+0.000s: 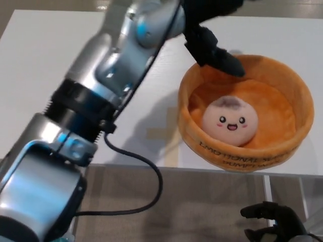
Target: Use the left hand to pick up the pink round toy on the left and place it inside the orange plate on the desk.
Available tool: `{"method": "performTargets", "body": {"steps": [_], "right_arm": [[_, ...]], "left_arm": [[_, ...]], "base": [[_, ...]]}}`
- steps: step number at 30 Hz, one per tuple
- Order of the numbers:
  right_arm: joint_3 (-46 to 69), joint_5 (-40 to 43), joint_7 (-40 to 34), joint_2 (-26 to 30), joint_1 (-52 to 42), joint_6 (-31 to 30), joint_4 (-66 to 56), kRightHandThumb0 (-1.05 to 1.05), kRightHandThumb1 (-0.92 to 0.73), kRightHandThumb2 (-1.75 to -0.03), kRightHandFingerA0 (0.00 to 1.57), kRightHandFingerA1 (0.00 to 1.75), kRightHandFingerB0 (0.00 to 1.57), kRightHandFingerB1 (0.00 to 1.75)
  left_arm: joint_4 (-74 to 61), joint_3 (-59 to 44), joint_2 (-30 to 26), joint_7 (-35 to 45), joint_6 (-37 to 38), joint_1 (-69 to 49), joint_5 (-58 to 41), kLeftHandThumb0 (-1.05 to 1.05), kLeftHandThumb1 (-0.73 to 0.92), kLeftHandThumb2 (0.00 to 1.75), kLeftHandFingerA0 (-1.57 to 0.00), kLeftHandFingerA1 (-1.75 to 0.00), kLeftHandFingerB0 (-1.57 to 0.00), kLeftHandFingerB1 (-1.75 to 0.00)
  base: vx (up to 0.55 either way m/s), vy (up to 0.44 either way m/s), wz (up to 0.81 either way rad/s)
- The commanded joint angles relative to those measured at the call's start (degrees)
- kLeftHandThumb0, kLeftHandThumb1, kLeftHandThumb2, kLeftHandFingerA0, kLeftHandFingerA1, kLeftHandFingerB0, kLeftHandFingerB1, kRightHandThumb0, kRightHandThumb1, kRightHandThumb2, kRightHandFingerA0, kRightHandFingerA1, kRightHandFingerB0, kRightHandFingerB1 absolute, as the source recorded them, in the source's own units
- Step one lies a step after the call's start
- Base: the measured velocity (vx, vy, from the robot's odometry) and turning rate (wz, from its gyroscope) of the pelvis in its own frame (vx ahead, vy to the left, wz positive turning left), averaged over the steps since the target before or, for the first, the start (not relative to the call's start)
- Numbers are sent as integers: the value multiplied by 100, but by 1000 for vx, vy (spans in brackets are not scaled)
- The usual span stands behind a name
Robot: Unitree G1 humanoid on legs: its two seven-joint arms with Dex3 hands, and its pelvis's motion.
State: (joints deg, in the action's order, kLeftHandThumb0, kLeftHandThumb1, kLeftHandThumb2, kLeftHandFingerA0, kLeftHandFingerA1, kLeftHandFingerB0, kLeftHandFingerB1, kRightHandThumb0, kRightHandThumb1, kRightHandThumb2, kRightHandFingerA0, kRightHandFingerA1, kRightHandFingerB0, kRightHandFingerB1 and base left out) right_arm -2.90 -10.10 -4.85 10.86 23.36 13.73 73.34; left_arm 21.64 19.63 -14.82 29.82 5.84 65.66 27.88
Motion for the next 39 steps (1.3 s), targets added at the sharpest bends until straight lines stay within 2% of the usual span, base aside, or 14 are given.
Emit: {"method": "performTargets", "body": {"steps": [1, 5, 7, 9, 10, 11, 12, 14, 15, 19, 22, 23, 29, 39], "right_arm": [[75, 25, 10, 19, -18, -26, 17, -10, -56, -55, 56, 83, 64, 78], [80, 17, 16, 32, -32, -13, 15, -10, -55, -55, 56, 83, 64, 78], [82, 8, 30, 58, -15, -18, 18, -11, -56, -55, 55, 82, 63, 78], [86, 12, 51, 72, -3, -38, 16, -11, -56, -55, 55, 82, 63, 78], [81, 1, 36, 84, -1, -24, 13, -10, -55, -56, 56, 83, 65, 78], [76, -9, 23, 90, 0, -10, 11, -10, -55, -56, 56, 83, 65, 78], [73, -21, 4, 107, 7, -8, 13, -10, -54, -56, 57, 83, 65, 78], [72, -33, -13, 123, 17, -12, 17, -10, -54, -56, 57, 83, 65, 78], [79, -27, -3, 128, 29, -17, 21, -10, -55, -55, 57, 83, 64, 78], [107, -8, 30, 142, 49, -37, 26, -10, -55, -55, 57, 83, 64, 78], [99, -23, 17, 131, 42, -40, 19, -10, -55, -55, 60, 85, 63, 78], [95, -29, 10, 126, 50, -51, 21, -11, -54, -55, 61, 85, 63, 77], [117, -18, 48, 131, 71, -44, 26, -11, -55, -55, 57, 83, 62, 77], [178, 5, 123, 178, 81, 5, 53, -13, -55, -55, 59, 85, 62, 78]], "left_arm": [[-2505, -950, -563, 999, -161, -1056, -1795, -57, 40, 54, 0, 0, 0, 0], [-3313, -1340, -728, 1131, -63, -1563, -2478, -55, 37, 68, 0, 0, 0, 0], [-4641, -2059, -1031, 1328, -282, -2373, -3578, -11, 32, 82, -2, -51, 0, -48], [-5069, -2327, -1125, 1366, -328, -2672, -3965, -11, 32, 82, -2, -51, 0, -48], [-5326, -2531, -1187, 1385, -333, -2935, -4255, -15, 39, 54, -20, -40, -28, -31], [-5482, -2658, -1225, 1397, -343, -3104, -4434, -15, 39, 54, -20, -40, -28, -31], [-5682, -2897, -1291, 1437, -236, -3450, -4678, -9, 31, 80, -15, -52, -25, -52], [-5880, -3145, -1365, 1479, -118, -3818, -4914, -9, 31, 80, -15, -52, -25, -52], [-5954, -3400, -1468, 1596, -110, -4062, -5084, -18, 48, 58, -32, -40, -55, -45], [-5961, -4127, -1751, 2272, -750, -5000, -6357, -15, 58, 56, -54, -43, -75, -50], [-5753, -4364, -1905, 2867, -780, -5739, -6482, -9, 62, 58, -52, -46, -76, -50], [-5729, -4416, -1919, 2990, -1003, -6040, -6613, -5, 66, 59, -57, -50, -58, -45], [-5521, -4517, -1928, 3336, -1643, -7002, -7088, -11, 73, 61, -53, -51, -62, -46], [-4275, -3931, -1843, 3859, -374, -8218, -5702, 6, 75, 72, -49, -50, -61, -48]], "base": [[0, 0, 0], [0, 0, 0], [0, 0, 0], [0, 0, 0], [0, 0, 0], [0, 0, 0], [0, 0, 0], [0, 0, 0], [0, 0, 0], [0, 0, 0], [0, 0, 0], [0, 0, 0], [0, 0, 0], [0, 0, 0]]}}
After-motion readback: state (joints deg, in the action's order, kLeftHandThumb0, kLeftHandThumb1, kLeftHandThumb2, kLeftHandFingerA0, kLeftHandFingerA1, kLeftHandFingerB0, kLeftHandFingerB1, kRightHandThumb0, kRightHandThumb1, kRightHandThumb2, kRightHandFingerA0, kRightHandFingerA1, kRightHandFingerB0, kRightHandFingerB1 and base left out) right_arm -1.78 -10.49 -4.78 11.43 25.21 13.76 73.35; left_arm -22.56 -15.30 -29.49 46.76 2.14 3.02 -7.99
